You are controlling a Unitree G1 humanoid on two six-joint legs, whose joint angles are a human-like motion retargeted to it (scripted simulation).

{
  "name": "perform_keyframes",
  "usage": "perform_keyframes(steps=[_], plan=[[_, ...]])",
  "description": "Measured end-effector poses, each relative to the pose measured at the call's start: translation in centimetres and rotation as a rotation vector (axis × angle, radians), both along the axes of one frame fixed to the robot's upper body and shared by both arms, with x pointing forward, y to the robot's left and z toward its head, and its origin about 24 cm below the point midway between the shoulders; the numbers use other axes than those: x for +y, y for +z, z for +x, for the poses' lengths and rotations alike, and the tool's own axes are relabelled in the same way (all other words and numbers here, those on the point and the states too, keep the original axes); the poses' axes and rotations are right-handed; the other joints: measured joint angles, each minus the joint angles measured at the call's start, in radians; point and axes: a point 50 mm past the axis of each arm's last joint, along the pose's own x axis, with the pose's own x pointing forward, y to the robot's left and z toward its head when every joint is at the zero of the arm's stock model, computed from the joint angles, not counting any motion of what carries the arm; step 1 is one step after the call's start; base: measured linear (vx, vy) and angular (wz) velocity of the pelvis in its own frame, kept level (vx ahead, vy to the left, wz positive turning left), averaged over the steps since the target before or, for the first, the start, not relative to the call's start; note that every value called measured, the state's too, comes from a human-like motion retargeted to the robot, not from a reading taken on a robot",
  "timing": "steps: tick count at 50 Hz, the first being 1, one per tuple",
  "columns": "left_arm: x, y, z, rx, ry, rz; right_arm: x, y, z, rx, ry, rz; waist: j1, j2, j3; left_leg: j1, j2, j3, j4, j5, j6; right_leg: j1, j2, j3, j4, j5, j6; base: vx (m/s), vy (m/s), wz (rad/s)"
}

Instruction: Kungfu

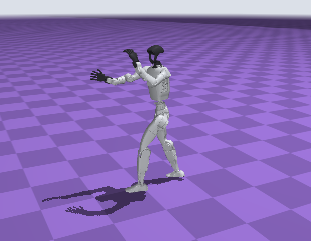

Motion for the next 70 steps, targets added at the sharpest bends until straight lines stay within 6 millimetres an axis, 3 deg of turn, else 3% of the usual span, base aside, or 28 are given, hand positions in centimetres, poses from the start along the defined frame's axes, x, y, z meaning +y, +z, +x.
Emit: perform_keyframes(steps=[5, 8, 10, 13, 15, 16, 18, 20, 23, 25, 28, 30, 33, 35, 37, 39, 42, 45, 47, 50, 52, 53, 55, 57, 60, 62, 67, 70], plan=[[-2.2, -5.4, 0.1, 0.079, -0.054, 0.14, 2.1, -1.9, 0.7, -0.037, 0.349, 0.53, -0.019, 0.014, -0.005, 0.061, -0.007, 0.009, -0.018, -0.049, 0.042, 0.001, -0.016, 0.013, 0.04, 0.244, 0.0, 0.36, 0.19, 0.02], [-3.5, -8.7, 0.5, 0.09, -0.015, 0.237, 3.7, -3.5, 0.7, -0.037, 0.583, 0.729, -0.065, 0.025, -0.008, 0.148, -0.088, 0.01, -0.053, -0.083, 0.115, 0.01, -0.069, 0.104, 0.142, 0.324, 0.0, 0.52, 0.33, 0.62], [-3.7, -9.9, 1.0, 0.033, 0.095, 0.286, 4.5, -4.3, 0.3, -0.07, 0.748, 0.794, -0.112, 0.065, -0.021, 0.179, -0.066, -0.049, -0.078, -0.075, 0.115, -0.054, 0.049, 0.224, 0.23, 0.2, 0.0, 0.36, -0.1, 0.78], [-2.5, -10.6, 3.0, -0.026, 0.305, 0.222, 5.5, -7.2, -1.2, -0.069, 0.915, 0.799, -0.218, 0.095, -0.009, 0.252, -0.087, -0.113, -0.097, -0.076, 0.12, -0.152, 0.251, 0.434, 0.353, 0.012, 0.0, 0.39, -0.16, 1.11], [-1.2, -10.9, 4.8, 0.012, 0.396, 0.12, 5.6, -10.1, -2.8, -0.037, 0.945, 0.794, -0.267, 0.109, -0.005, 0.31, -0.126, -0.132, -0.118, -0.077, 0.153, -0.203, 0.289, 0.491, 0.384, -0.043, 0.0, 0.4, 0.2, 0.67], [-0.5, -11.2, 5.9, 0.064, 0.425, 0.078, 5.3, -12.0, -3.9, 0.0, 0.922, 0.796, -0.293, 0.116, 0.002, 0.353, -0.163, -0.131, -0.143, -0.068, 0.182, -0.224, 0.261, 0.495, 0.389, -0.061, 0.0, 0.38, 0.44, 0.49], [1.0, -11.9, 8.1, 0.168, 0.498, 0.027, 4.5, -16.0, -6.7, 0.07, 0.862, 0.793, -0.344, 0.12, 0.034, 0.443, -0.222, -0.124, -0.188, -0.049, 0.222, -0.27, 0.219, 0.508, 0.389, -0.091, -0.025, 0.36, 0.38, 0.46], [2.7, -12.6, 10.4, 0.252, 0.62, 0.014, 3.7, -19.8, -10.4, 0.126, 0.791, 0.787, -0.404, 0.128, 0.065, 0.514, -0.242, -0.138, -0.213, -0.039, 0.233, -0.328, 0.235, 0.526, 0.343, -0.094, -0.074, 0.32, 0.11, 0.65], [5.8, -13.4, 13.2, 0.285, 0.907, 0.042, 1.0, -24.8, -18.1, 0.227, 0.66, 0.767, -0.522, 0.143, 0.114, 0.61, -0.271, -0.175, -0.243, -0.026, 0.25, -0.408, 0.251, 0.524, 0.201, -0.02, -0.084, 0.24, 0.02, 1.28], [8.2, -13.8, 14.2, 0.34, 1.104, 0.113, -1.3, -27.0, -24.0, 0.293, 0.541, 0.762, -0.605, 0.147, 0.153, 0.669, -0.289, -0.21, -0.259, -0.016, 0.262, -0.46, 0.247, 0.521, 0.094, 0.068, -0.077, 0.19, -0.02, 1.41], [12.5, -14.0, 14.4, 0.504, 1.284, 0.158, -3.8, -28.1, -32.2, 0.351, 0.321, 0.762, -0.692, 0.134, 0.212, 0.756, -0.295, -0.213, -0.293, -0.001, 0.283, -0.522, 0.267, 0.587, -0.035, 0.128, -0.062, 0.11, -0.09, 0.71], [14.3, -13.9, 14.0, 0.56, 1.3, 0.117, -4.7, -27.8, -36.5, 0.371, 0.185, 0.744, -0.722, 0.126, 0.239, 0.79, -0.278, -0.189, -0.306, 0.006, 0.293, -0.553, 0.289, 0.607, -0.081, 0.111, -0.116, 0.01, -0.22, 0.01], [13.9, -14.6, 13.8, 0.53, 1.216, 0.101, -5.5, -26.4, -41.2, 0.396, 0.016, 0.654, -0.718, 0.106, 0.237, 0.805, -0.273, -0.192, -0.3, 0.007, 0.295, -0.54, 0.264, 0.51, -0.079, 0.062, -0.131, 0.04, -0.24, -0.08], [12.6, -15.3, 13.8, 0.485, 1.174, 0.108, -6.1, -25.0, -42.5, 0.394, -0.055, 0.561, -0.69, 0.104, 0.219, 0.796, -0.274, -0.207, -0.298, 0.004, 0.287, -0.517, 0.245, 0.477, -0.047, 0.041, -0.135, -0.02, -0.17, -0.13], [11.6, -16.1, 13.8, 0.476, 1.143, 0.104, -6.7, -23.3, -41.3, 0.368, -0.052, 0.446, -0.646, 0.108, 0.192, 0.773, -0.277, -0.229, -0.297, 0.005, 0.263, -0.481, 0.236, 0.505, 0.004, 0.036, -0.132, -0.06, -0.06, -0.4], [10.9, -17.2, 13.4, 0.529, 1.079, 0.042, -7.0, -21.6, -37.8, 0.309, 0.019, 0.32, -0.595, 0.115, 0.159, 0.733, -0.274, -0.241, -0.286, 0.006, 0.236, -0.43, 0.232, 0.549, 0.067, 0.014, -0.124, -0.17, -0.02, -0.64], [8.7, -20.0, 11.8, 0.691, 0.825, -0.092, -6.2, -18.5, -30.2, 0.175, 0.167, 0.114, -0.498, 0.132, 0.107, 0.652, -0.248, -0.246, -0.26, 0.009, 0.203, -0.327, 0.208, 0.551, 0.181, -0.043, -0.118, -0.28, -0.03, -0.66], [6.2, -23.9, 8.5, 0.937, 0.395, -0.259, -5.0, -13.3, -22.3, 0.0, 0.269, -0.115, -0.399, 0.135, 0.051, 0.557, -0.214, -0.263, -0.218, 0.01, 0.17, -0.191, 0.171, 0.521, 0.272, -0.07, -0.101, -0.35, -0.2, -0.33], [5.3, -27.2, 5.5, 1.138, 0.033, -0.328, -4.2, -8.6, -17.5, -0.114, 0.288, -0.302, -0.349, 0.123, 0.022, 0.473, -0.197, -0.283, -0.17, 0.006, 0.141, -0.103, 0.14, 0.494, 0.298, -0.067, -0.093, -0.49, -0.37, -0.04], [4.7, -34.1, -0.6, 1.463, -0.48, -0.466, -2.5, -0.4, -11.2, -0.252, 0.202, -0.597, -0.283, 0.103, 0.005, 0.346, -0.175, -0.289, -0.094, -0.004, 0.111, 0.013, 0.099, 0.463, 0.268, 0.01, -0.111, -0.65, -0.45, -0.14], [4.7, -39.2, -5.8, 1.702, -0.693, -0.604, -1.1, 4.1, -7.8, -0.279, 0.118, -0.758, -0.267, 0.071, 0.006, 0.241, -0.171, -0.287, -0.021, -0.029, 0.091, 0.073, 0.076, 0.451, 0.163, 0.111, -0.043, -0.72, -0.47, -0.37], [4.8, -41.1, -8.4, 1.788, -0.78, -0.701, -0.3, 6.0, -6.1, -0.272, 0.077, -0.817, -0.242, 0.05, 0.013, 0.176, -0.146, -0.271, 0.032, -0.051, 0.077, 0.081, 0.072, 0.455, 0.109, 0.016, -0.011, -0.82, -0.63, -0.82], [5.2, -43.8, -13.3, 1.899, -0.888, -0.964, 0.5, 9.0, -3.5, -0.201, -0.008, -0.925, -0.208, 0.0, 0.029, 0.067, -0.136, -0.225, 0.126, -0.065, 0.088, 0.072, 0.061, 0.511, 0.059, -0.166, -0.017, -0.71, -0.59, -0.46], [4.9, -45.7, -17.3, 1.989, -0.869, -1.193, -0.7, 9.8, -1.6, -0.027, -0.142, -1.017, -0.213, -0.007, 0.037, -0.029, -0.138, -0.268, 0.179, -0.039, 0.1, 0.021, 0.1, 0.481, 0.086, -0.286, -0.068, -0.69, -0.69, 0.67], [4.0, -47.0, -20.1, 2.06, -0.83, -1.341, -4.5, 10.4, -1.1, 0.277, -0.386, -1.075, -0.18, -0.017, 0.068, -0.087, -0.09, -0.285, 0.16, -0.001, 0.068, -0.045, 0.14, 0.413, 0.144, -0.388, -0.094, -0.6, -0.55, 0.4], [3.4, -47.0, -20.6, 2.099, -0.831, -1.298, -5.5, 11.0, -1.5, 0.281, -0.465, -1.057, -0.171, -0.004, 0.082, -0.094, -0.052, -0.268, 0.123, 0.03, 0.034, -0.045, 0.168, 0.367, 0.142, -0.394, -0.098, -0.4, -0.29, 0.71], [4.3, -46.3, -20.4, 2.135, -0.819, -1.121, -5.9, 12.1, -2.8, -0.003, -0.522, -1.024, -0.246, 0.037, 0.101, -0.048, -0.03, -0.264, -0.021, 0.121, -0.041, 0.004, 0.237, 0.282, 0.109, -0.439, -0.184, -0.12, -0.12, 1.19], [5.0, -45.5, -20.0, 2.139, -0.809, -0.982, -7.5, 11.7, -3.2, 0.07, -0.57, -1.009, -0.217, 0.026, 0.104, -0.035, -0.015, -0.225, -0.058, 0.124, -0.063, -0.004, 0.254, 0.315, 0.118, -0.469, -0.227, 0.0, 0.0, 0.0]])
